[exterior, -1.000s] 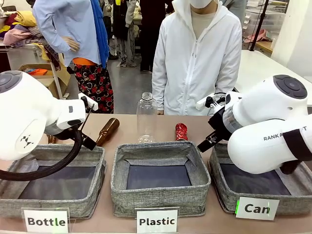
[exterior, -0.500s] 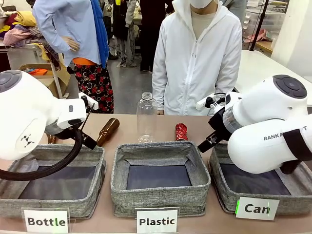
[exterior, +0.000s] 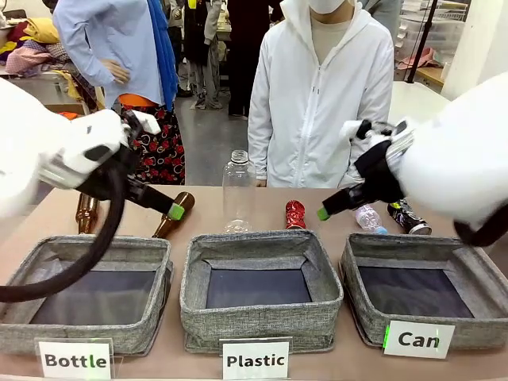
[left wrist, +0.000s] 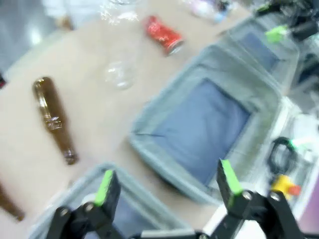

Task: Sort the can waste into the basket.
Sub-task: Pick up the can waste from the table and place it in the right Fabric basket.

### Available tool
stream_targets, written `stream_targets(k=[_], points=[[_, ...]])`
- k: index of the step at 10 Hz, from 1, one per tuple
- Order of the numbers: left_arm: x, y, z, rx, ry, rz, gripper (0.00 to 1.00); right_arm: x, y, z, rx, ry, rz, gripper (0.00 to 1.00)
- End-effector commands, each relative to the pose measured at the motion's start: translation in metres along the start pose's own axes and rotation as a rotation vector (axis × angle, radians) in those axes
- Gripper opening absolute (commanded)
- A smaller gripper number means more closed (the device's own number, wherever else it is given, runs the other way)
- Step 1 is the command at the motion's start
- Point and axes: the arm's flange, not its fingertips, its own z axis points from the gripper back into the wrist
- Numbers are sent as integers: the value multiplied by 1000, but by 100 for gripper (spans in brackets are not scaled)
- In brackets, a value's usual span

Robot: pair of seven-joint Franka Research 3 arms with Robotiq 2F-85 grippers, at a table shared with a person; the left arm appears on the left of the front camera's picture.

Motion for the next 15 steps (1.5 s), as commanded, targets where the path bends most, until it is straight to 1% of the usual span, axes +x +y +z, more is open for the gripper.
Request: stream_targets(k=[1,2,3,4,5,7,8,9,11,12,13,14,15], points=[[-25,13,33,-266,43,46,100,-4,-27,30,304,96,-73,100],[-33,22,54,-394,48,69,100,-10,-49,50,410,71,-159,100],[-41,33,71,-456,25,99,100,-21,-77,66,471,10,-233,100],[-58,56,94,-521,-53,163,100,-33,-99,79,498,-51,-314,100],[-74,73,106,-548,-149,224,100,-54,-129,95,505,-130,-404,100],[-117,105,132,-537,-349,346,100,-92,-168,119,496,-255,-534,100],[-140,121,140,-513,-434,424,100,-114,-187,131,483,-324,-602,100],[-156,134,141,-496,-493,514,100,-132,-203,142,463,-384,-662,100],[-182,139,142,-461,-579,645,100,-166,-220,157,435,-473,-766,100],[-184,130,138,-444,-606,670,100,-178,-225,162,417,-511,-800,100],[-176,114,132,-421,-627,695,100,-185,-226,165,399,-523,-827,100],[-169,111,129,-394,-623,710,100,-185,-227,163,387,-516,-831,100],[-151,112,123,-170,-557,799,100,-182,-224,161,252,-501,-897,100]])
